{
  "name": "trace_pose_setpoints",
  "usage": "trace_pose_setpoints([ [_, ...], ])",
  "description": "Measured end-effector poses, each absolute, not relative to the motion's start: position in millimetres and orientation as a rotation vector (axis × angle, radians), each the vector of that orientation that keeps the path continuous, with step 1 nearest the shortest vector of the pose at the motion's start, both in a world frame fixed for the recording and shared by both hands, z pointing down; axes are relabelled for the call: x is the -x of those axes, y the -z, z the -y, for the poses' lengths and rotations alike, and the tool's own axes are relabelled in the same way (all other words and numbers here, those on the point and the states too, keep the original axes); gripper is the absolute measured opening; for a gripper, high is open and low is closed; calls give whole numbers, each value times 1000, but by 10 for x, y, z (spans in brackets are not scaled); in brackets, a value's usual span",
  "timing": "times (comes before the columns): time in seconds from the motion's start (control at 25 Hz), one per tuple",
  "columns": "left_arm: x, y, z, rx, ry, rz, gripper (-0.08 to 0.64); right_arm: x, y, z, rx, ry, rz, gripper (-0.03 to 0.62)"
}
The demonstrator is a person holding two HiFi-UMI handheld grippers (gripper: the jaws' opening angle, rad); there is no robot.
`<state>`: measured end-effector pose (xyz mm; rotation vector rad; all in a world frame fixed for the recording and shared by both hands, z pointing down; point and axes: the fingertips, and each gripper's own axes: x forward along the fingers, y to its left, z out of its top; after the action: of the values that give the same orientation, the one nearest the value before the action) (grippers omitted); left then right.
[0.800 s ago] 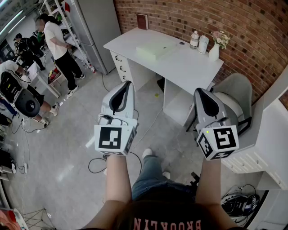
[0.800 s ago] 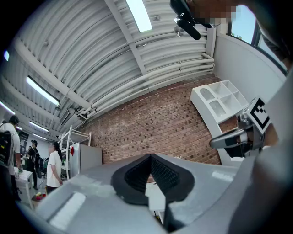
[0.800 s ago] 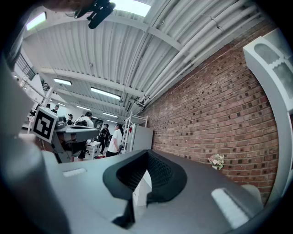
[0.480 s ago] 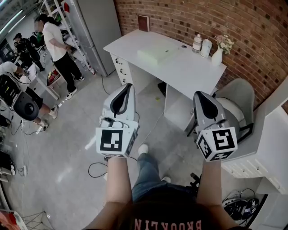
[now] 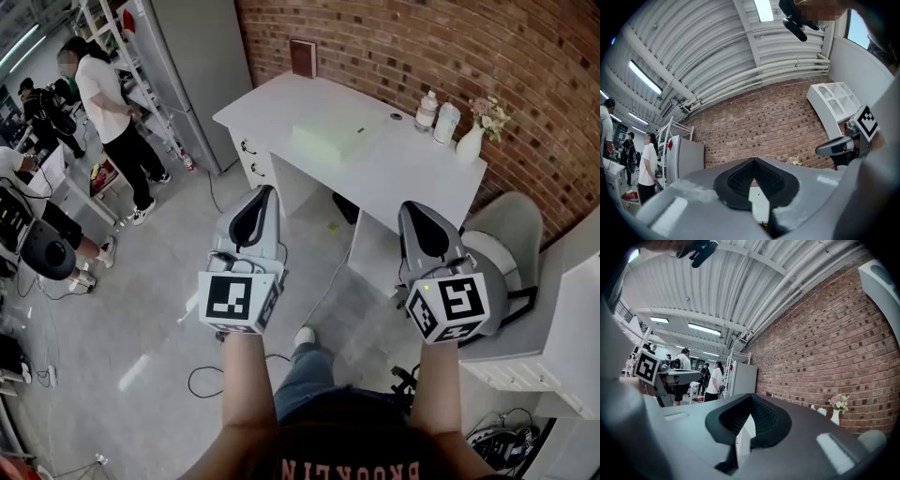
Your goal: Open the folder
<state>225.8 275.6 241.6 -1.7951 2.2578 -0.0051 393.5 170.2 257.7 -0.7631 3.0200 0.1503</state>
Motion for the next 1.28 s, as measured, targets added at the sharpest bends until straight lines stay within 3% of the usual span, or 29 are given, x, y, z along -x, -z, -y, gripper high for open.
trace_pose_setpoints([
  [0.56,-800,-2527,-1861,1989,2,-2165,-2,-2522,-2499,-969,890,-158,-2909,-2],
  [1.28,-223,-2749,-847,2032,119,-2075,-2,-1992,-2772,2,1017,-143,-2969,2],
])
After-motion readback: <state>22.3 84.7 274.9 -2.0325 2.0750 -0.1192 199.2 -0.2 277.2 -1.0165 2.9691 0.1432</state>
